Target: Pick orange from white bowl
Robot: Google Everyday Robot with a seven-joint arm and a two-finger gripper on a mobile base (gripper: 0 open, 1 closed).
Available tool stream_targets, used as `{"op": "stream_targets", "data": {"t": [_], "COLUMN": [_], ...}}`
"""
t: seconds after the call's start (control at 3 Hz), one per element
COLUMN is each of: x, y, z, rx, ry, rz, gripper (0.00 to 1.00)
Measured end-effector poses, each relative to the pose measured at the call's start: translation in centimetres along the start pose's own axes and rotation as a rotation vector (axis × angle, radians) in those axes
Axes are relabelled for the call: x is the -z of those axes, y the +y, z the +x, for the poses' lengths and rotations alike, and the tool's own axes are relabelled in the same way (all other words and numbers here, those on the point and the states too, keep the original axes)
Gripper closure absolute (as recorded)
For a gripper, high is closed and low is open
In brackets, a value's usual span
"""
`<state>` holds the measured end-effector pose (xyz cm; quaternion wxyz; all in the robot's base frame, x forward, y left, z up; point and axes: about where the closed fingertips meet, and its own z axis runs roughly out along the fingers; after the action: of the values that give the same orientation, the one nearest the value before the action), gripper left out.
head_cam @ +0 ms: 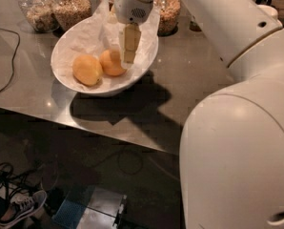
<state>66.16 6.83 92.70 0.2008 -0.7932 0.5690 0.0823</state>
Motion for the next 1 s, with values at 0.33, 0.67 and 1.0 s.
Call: {"op": "stream_targets", "data": {"t": [0.33, 0.67, 1.0], "x": [-2.0, -3.7, -4.9], "y": [-0.7, -1.7, -1.6], "z": [-1.0, -2.3, -1.5], "rx": [0.035, 0.092, 0.090], "ry": [-0.027, -0.041, -0.022], "rz": [-0.023, -0.044, -0.076], "gripper": [0.10, 0.15, 0.03]}}
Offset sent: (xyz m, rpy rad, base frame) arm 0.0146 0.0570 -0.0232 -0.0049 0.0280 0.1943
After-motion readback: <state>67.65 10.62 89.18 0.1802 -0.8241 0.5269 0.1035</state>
